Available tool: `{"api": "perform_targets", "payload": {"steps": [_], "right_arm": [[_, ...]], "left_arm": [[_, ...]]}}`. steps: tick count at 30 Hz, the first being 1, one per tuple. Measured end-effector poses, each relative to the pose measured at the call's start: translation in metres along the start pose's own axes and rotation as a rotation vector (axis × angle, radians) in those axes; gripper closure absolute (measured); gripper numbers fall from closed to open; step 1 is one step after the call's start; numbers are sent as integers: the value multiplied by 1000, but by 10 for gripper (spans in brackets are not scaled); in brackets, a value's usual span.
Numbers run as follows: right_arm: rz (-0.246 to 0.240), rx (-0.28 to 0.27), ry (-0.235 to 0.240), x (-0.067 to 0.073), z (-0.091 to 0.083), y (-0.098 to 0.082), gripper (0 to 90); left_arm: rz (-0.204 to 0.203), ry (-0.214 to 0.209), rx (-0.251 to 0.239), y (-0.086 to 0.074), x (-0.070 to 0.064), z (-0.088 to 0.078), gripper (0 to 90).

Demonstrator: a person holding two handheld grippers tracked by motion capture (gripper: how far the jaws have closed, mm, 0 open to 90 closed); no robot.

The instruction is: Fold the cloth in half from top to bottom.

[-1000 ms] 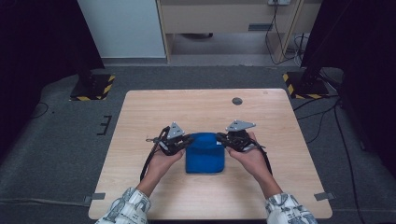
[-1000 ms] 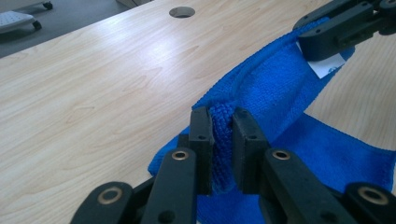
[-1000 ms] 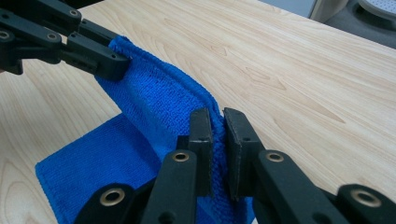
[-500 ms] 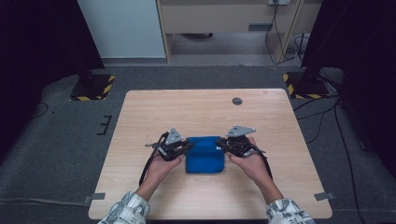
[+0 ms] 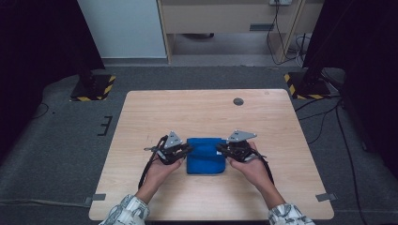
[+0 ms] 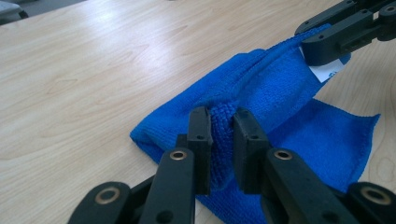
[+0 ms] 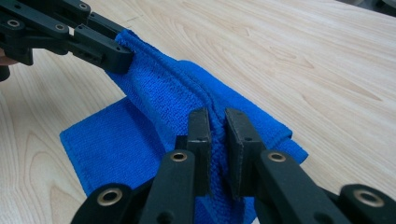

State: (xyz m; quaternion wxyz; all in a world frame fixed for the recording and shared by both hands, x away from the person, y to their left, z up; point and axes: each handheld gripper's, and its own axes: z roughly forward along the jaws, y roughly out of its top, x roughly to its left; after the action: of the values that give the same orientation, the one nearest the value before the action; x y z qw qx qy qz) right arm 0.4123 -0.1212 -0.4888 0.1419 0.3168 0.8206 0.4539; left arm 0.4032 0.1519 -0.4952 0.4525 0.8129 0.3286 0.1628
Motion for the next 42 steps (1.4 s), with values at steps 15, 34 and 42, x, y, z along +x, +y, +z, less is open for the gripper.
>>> {"api": "perform_targets", "payload": {"steps": [15, 34, 42], "right_arm": [[-6, 29, 16, 5, 2, -12, 791], [-15, 66, 35, 13, -6, -29, 725], [-21, 74, 61, 20, -8, -36, 709]], "left_arm": [[1, -5, 27, -12, -3, 1, 732], [0, -30, 24, -26, -15, -15, 507], [-9, -53, 6, -25, -20, -20, 507]]}}
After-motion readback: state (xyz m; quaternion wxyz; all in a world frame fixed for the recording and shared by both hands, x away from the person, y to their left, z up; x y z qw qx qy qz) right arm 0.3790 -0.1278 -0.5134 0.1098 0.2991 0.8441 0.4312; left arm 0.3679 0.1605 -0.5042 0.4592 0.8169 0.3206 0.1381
